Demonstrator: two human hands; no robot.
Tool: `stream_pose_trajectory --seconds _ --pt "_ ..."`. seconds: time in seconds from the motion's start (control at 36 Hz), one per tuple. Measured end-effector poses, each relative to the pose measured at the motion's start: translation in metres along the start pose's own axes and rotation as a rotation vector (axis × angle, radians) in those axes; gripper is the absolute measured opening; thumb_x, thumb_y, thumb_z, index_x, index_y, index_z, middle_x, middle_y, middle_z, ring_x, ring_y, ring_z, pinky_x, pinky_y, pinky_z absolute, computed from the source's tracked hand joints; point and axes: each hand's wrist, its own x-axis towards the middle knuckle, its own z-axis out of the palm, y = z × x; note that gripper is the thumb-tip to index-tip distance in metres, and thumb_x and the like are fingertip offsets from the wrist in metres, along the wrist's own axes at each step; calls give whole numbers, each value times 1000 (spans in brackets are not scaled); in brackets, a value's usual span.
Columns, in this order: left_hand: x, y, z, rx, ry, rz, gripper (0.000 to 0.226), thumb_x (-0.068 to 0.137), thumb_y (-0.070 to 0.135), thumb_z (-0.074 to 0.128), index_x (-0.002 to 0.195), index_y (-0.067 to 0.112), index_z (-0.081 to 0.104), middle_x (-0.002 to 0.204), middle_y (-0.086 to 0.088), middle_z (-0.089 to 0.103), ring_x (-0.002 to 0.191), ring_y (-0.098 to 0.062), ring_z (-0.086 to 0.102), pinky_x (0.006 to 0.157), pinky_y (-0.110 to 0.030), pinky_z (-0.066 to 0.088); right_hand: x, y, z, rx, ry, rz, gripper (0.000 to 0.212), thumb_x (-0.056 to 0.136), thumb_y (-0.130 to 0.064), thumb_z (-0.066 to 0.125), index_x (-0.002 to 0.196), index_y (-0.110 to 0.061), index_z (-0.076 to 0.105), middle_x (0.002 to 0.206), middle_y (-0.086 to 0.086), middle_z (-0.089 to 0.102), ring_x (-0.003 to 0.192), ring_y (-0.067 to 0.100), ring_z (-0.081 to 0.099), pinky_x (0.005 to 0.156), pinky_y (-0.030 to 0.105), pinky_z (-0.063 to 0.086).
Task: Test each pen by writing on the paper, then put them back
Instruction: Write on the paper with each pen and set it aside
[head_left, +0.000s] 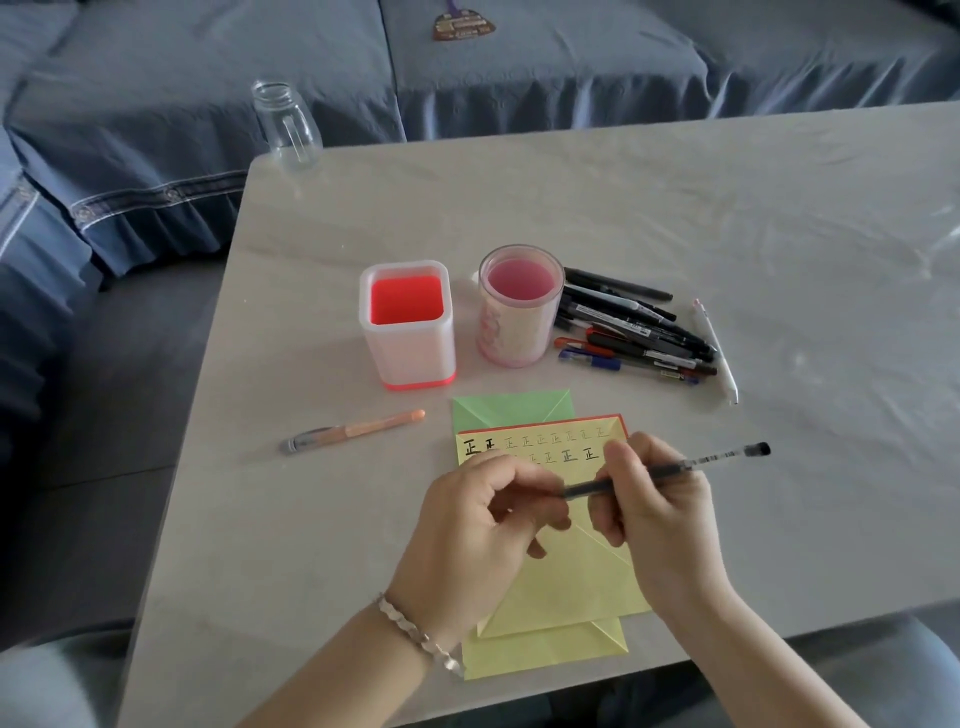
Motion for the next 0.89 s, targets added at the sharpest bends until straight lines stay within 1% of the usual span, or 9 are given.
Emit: stream_pose_trajectory --seconds 0.06,0.11,0.19,0.25,0.31,0.39,0.44,0.67,0.89 --pt "1 -4 -6 -27 -140 -173 16 81 1 65 81 17 69 70 0 70 64 -8 67 54 -18 50 3 4 -2 -119 -104 -7 39 90 2 47 53 -7 39 34 1 47 31 10 34 38 17 32" --pt "2 -15 -12 132 -245 -167 17 83 8 65 82 25 68 71 7 70 71 -5 66 64 -18 51 9 9 -4 -245 -285 23 33 89 -2 53 58 -8 44 39 1 53 34 9 39 40 16 35" --pt "1 -33 -22 349 -167 -90 11 84 13 65 88 22 70 80 12 65 77 -1 60 74 -16 45 27 14 -8 -563 -582 39 10 80 -16 68 74 -16 60 58 -6 61 50 2 50 52 16 43" --pt "2 -42 -32 409 5 -78 11 84 11 64 93 15 71 80 12 61 76 0 57 68 -9 41 49 23 -17 -840 -535 -109 14 76 -24 72 88 -24 65 75 -14 60 64 -1 52 65 13 44" --pt "3 -49 -44 470 168 -79 11 84 9 64 93 9 70 80 9 60 73 2 54 66 -4 38 75 28 -26 -998 -341 -256 23 82 -19 67 104 -18 66 94 -9 61 79 3 53 80 19 45" --pt "4 -59 -61 575 326 -58 13 81 6 67 93 5 70 83 6 57 69 -5 54 66 -6 34 110 32 -35 -1144 -72 -277 29 87 -9 56 115 -10 61 118 7 60 109 23 51 94 34 38" --pt "5 -64 -71 629 362 -35 12 80 5 67 92 6 71 84 7 55 73 -12 55 69 -15 37 128 38 -39 -1244 -32 -230 33 89 -10 51 121 -10 58 125 8 55 119 26 44 99 38 32" --pt "15 -92 -95 811 351 -6 17 71 -4 73 82 8 72 81 -6 65 77 -33 60 69 -41 49 140 42 -41 -1412 -106 -183 31 92 -20 51 121 -13 58 120 10 54 116 29 39 97 37 28" --pt "19 -102 -95 950 412 -71 32 62 0 81 91 9 71 88 -13 61 84 -40 54 72 -50 45 98 29 -42 -1197 -169 -280 21 93 -16 50 110 -10 60 105 5 52 102 24 49 83 31 38"
